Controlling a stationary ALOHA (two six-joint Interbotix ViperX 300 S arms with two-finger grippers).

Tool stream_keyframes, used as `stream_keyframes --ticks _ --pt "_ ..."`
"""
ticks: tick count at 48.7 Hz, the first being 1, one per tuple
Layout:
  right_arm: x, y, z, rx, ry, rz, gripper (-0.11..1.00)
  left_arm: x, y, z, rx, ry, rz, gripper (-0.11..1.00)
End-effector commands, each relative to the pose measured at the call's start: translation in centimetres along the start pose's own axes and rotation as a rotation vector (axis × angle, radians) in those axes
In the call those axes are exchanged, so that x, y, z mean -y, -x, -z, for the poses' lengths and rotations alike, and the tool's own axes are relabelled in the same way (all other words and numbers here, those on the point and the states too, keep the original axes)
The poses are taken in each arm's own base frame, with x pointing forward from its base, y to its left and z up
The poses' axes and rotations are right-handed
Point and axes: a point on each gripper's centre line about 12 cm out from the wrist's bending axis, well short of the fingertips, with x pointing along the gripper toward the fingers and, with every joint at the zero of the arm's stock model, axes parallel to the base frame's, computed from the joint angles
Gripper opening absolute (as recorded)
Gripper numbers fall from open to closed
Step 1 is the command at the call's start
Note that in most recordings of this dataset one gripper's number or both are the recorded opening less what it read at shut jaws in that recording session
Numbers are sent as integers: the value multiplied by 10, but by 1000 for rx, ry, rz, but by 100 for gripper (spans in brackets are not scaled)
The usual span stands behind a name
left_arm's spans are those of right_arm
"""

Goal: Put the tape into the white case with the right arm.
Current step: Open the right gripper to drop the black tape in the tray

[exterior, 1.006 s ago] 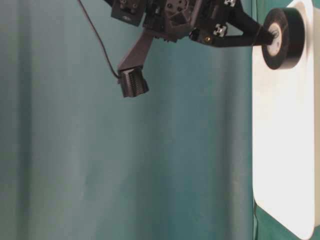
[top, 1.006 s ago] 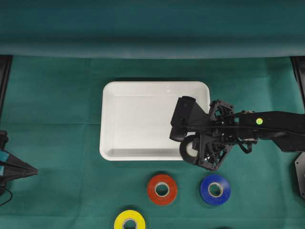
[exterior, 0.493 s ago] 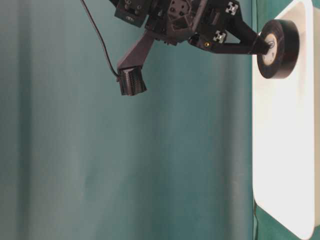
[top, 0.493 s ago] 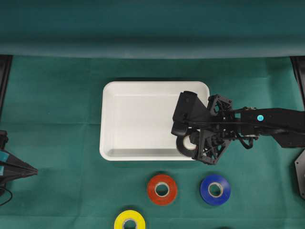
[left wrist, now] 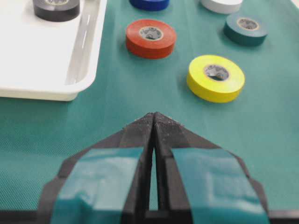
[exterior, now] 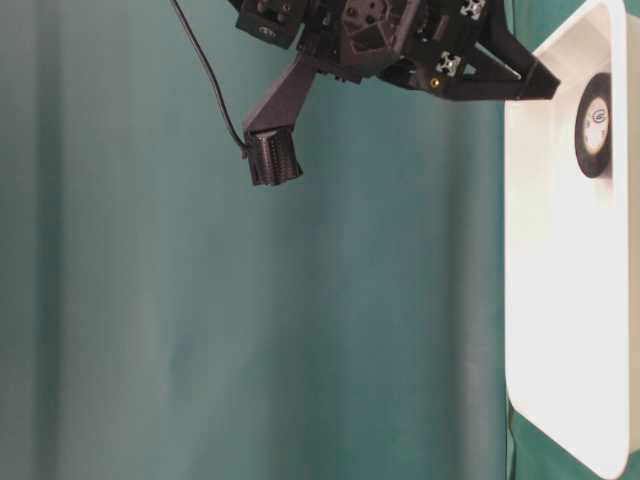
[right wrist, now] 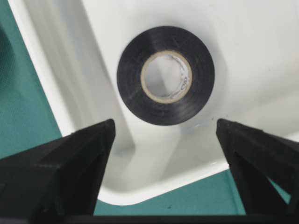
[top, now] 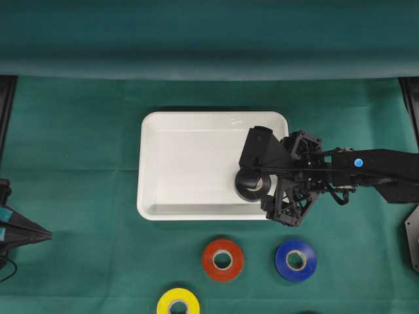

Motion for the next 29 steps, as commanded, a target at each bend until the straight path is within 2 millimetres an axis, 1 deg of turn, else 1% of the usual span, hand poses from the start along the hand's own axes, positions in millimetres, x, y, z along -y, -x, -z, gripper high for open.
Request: stream_keyframes --ticks 1,8,17,21,29 --pt "1 11 -7 40 -6 -8 72 0 -1 -5 5 2 -3 0" --pt "1 14 -4 31 -4 -3 72 0 -1 -5 3 2 -3 0" --pt "3 33 6 66 -3 -18 72 0 -1 -5 5 2 -3 0" --pt "6 41 15 82 -3 -25 72 0 -1 -5 5 2 -3 0" --pt "10 54 45 106 9 -49 72 0 -1 -5 5 2 -3 0"
